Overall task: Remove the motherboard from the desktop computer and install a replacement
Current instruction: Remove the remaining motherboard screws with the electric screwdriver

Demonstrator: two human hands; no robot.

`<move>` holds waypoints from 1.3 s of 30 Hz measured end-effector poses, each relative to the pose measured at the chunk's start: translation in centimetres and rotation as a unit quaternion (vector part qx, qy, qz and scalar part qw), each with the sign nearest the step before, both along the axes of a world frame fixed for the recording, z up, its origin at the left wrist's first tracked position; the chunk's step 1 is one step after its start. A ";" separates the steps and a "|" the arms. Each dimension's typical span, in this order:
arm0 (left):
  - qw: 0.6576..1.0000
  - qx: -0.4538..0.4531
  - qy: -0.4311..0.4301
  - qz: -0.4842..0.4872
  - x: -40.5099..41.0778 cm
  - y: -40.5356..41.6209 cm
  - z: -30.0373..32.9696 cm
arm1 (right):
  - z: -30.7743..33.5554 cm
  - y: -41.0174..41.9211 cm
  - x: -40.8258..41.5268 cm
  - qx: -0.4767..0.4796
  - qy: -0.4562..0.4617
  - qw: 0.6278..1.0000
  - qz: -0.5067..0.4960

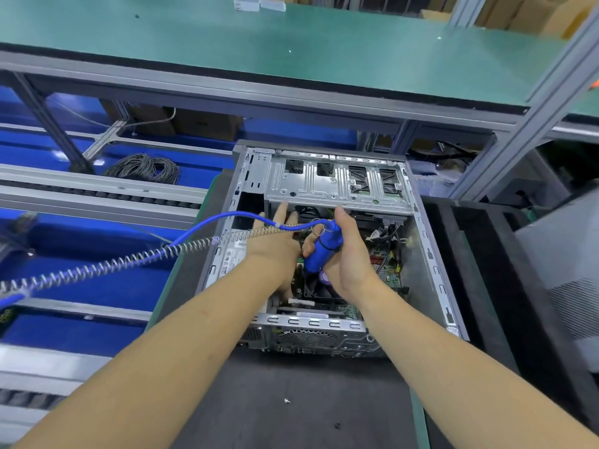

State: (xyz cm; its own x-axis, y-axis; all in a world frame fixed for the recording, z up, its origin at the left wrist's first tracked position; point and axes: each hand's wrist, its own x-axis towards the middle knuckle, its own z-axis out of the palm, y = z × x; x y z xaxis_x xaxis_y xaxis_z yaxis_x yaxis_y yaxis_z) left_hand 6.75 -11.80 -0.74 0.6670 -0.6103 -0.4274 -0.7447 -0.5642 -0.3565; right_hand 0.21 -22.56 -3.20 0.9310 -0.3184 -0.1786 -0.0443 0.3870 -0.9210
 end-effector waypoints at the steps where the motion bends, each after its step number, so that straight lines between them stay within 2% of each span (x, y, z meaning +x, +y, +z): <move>1: 1.000 0.000 0.010 0.024 -0.1 0.0 0.0 | -0.1 0.0 0.0 -0.003 0.001 1.000 0.005; 4: 0.999 0.009 0.019 0.039 -0.4 0.0 0.2 | -0.2 0.2 0.0 -0.010 0.011 1.000 0.013; 10: 0.993 -0.047 0.065 0.091 -0.6 0.0 0.6 | -0.4 0.0 -0.1 0.011 0.029 0.999 0.013; 16: 0.999 -0.026 0.021 0.037 -0.4 0.1 0.3 | -0.4 0.0 -0.1 0.027 0.024 0.999 0.007; 21: 0.996 -0.055 0.061 0.043 -0.1 0.0 -0.6 | -0.5 0.1 -0.2 0.030 0.039 0.999 0.010; 23: 0.980 -0.120 0.146 0.066 0.3 0.5 -0.2 | -0.7 0.1 -0.1 0.024 0.043 0.999 0.013; 25: 0.950 -0.183 0.248 0.049 1.8 1.5 1.2 | -0.8 0.3 -0.1 0.009 0.034 0.999 0.029; 27: 0.896 -0.281 0.339 0.053 3.6 3.0 2.8 | -0.9 0.5 0.0 -0.008 0.016 0.999 0.041; 28: 0.866 -0.350 0.349 0.081 4.5 3.7 3.0 | -0.8 0.6 -0.1 -0.016 0.011 0.999 0.046; 30: 0.819 -0.477 0.278 0.157 5.7 4.9 2.4 | -0.9 0.7 -0.1 -0.060 0.010 0.996 0.071; 31: 0.814 -0.509 0.217 0.179 5.6 5.1 1.7 | -0.9 0.8 -0.2 -0.096 0.014 0.991 0.092; 33: 0.844 -0.497 0.135 0.152 4.7 4.7 0.2 | -0.9 1.2 -0.2 -0.153 0.021 0.980 0.129; 35: 0.902 -0.408 0.109 0.088 3.4 4.0 -0.5 | -0.9 1.6 0.0 -0.177 0.022 0.973 0.144; 36: 0.916 -0.381 0.101 0.073 3.2 3.9 -0.7 | -0.9 1.6 0.0 -0.177 0.021 0.973 0.147; 39: 0.902 -0.417 0.072 0.083 3.5 4.2 -1.0 | -0.8 1.1 -0.1 -0.157 0.018 0.976 0.150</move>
State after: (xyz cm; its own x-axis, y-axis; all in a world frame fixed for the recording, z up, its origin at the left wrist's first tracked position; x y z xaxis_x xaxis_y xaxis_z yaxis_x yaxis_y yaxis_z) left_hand 10.29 -7.58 -1.70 0.7533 -0.6562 0.0433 -0.6292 -0.7001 0.3376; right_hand 0.09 -21.42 -3.98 0.9857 -0.0769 -0.1501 -0.1464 0.0516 -0.9879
